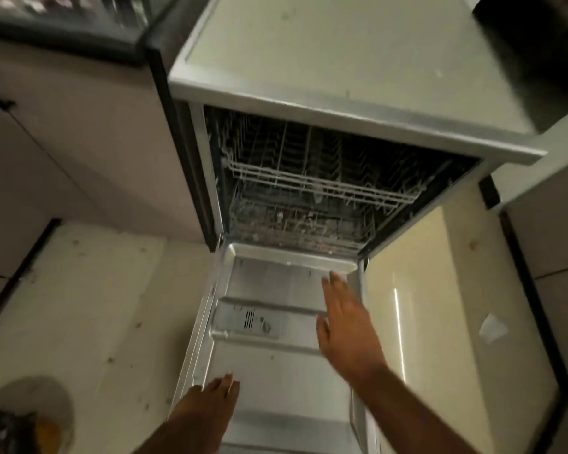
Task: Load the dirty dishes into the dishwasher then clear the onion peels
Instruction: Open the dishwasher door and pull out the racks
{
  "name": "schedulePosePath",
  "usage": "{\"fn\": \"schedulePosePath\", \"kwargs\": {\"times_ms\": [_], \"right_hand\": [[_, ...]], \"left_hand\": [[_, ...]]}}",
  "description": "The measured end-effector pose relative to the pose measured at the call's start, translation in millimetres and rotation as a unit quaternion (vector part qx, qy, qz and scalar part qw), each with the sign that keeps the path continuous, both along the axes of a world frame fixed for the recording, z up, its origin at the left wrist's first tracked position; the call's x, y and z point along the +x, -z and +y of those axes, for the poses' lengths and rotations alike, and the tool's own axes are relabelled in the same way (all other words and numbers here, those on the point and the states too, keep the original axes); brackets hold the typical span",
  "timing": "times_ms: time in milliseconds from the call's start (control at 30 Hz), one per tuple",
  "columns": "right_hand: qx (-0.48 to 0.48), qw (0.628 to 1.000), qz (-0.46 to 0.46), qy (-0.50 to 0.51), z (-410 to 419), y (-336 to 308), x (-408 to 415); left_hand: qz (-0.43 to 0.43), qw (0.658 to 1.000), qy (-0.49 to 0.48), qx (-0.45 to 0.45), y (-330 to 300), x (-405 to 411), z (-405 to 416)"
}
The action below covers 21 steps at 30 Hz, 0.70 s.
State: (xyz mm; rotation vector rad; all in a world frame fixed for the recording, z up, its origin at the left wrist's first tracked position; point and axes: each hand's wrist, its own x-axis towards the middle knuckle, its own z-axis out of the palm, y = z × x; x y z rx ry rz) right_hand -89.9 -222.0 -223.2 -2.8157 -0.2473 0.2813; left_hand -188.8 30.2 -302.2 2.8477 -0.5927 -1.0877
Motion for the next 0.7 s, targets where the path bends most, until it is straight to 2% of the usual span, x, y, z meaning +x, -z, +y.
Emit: {"fn": "schedulePosePath", "kwargs": {"times_ms": [100,167,233,300,400,533,600,700], "right_hand": [[-0.044,0.984,-0.168,-0.033,3,-80,87],[-0.091,0.97,-0.226,-0.026,5,-125,131],[-0.14,0.958,-0.248,-0.019,3,-157,163],[-0.175,0.955,-0.239,-0.018,-2,-174,188],[-0.21,0.961,-0.178,-0.03,-16,-183,218],[-0.204,0.967,-0.141,-0.061,-31,-204,252],[-0.232,0.958,-0.136,-0.097,-35,-218,271],[-0.257,0.947,-0.124,-0.144,-46,-221,290]], "left_hand": [[0.016,1.0,0.006,0.005,-17,22,-5],[0.022,1.0,0.012,0.009,-22,35,-7],[-0.023,1.0,0.01,0.008,-31,53,-14],[-0.073,0.997,-0.008,-0.015,-51,81,-21],[-0.16,0.984,-0.044,-0.063,-93,136,-29],[-0.275,0.955,-0.045,-0.104,-142,210,-36],[-0.298,0.948,-0.043,-0.102,-157,241,-36],[-0.278,0.955,-0.057,-0.088,-158,269,-37]]}}
